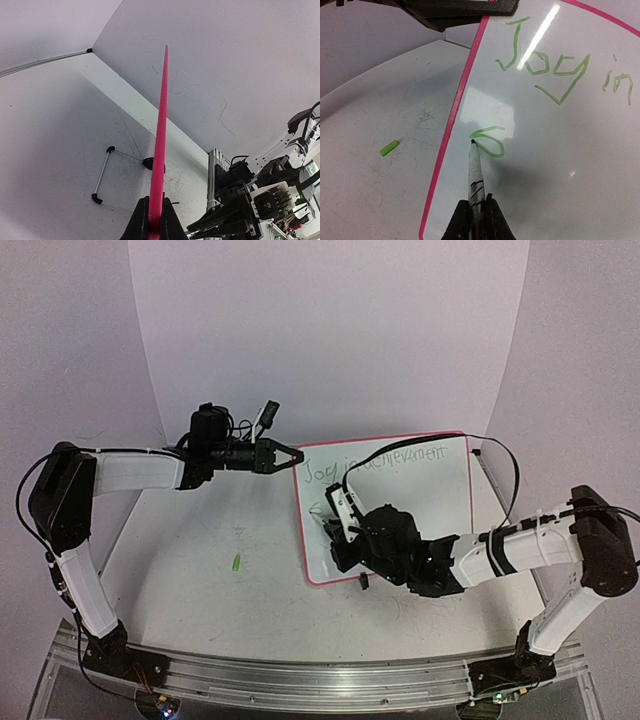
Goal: Write a sentence on the whiteboard
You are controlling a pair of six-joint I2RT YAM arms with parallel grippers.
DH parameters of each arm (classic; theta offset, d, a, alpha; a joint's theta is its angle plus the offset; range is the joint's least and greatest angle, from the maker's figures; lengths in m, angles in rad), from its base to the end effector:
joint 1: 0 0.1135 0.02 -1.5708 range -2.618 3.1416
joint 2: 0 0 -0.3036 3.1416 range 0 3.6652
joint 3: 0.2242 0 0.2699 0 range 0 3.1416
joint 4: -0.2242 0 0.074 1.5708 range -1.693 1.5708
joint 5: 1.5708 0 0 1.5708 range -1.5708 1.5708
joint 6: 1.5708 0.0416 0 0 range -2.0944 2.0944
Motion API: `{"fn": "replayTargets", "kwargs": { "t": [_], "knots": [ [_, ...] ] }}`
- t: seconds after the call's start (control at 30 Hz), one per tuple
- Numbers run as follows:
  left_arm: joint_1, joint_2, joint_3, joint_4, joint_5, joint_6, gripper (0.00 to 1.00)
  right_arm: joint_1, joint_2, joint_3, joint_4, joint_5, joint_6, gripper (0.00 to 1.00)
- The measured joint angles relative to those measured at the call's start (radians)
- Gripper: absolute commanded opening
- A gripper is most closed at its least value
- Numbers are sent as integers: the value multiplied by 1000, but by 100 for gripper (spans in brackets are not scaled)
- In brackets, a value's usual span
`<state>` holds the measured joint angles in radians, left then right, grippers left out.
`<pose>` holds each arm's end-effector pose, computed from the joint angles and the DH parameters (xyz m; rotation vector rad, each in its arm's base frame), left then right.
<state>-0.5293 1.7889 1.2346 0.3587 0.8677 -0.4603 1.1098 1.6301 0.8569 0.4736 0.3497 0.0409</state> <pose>0.3638 -0.2496 0.3028 0.7524 1.7891 -1.4471 0.1801 0.3307 0.2423 -0.7399 1.7265 0.4716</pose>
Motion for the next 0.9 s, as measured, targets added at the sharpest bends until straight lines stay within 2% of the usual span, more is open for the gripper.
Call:
{"fn": "replayTargets", "kwargs": {
  "t": [0.17,0.43,0.9],
  "knots": [
    [0,0,0,0,0,-1,0,2,-2,8,1,-7,-1,0],
    [0,0,0,0,1,-1,0,-1,-163,-111,12,13,-8,0],
    [0,0,0,0,1,-2,0,-22,-100,-75,27,30,-22,0]
  ]
}}
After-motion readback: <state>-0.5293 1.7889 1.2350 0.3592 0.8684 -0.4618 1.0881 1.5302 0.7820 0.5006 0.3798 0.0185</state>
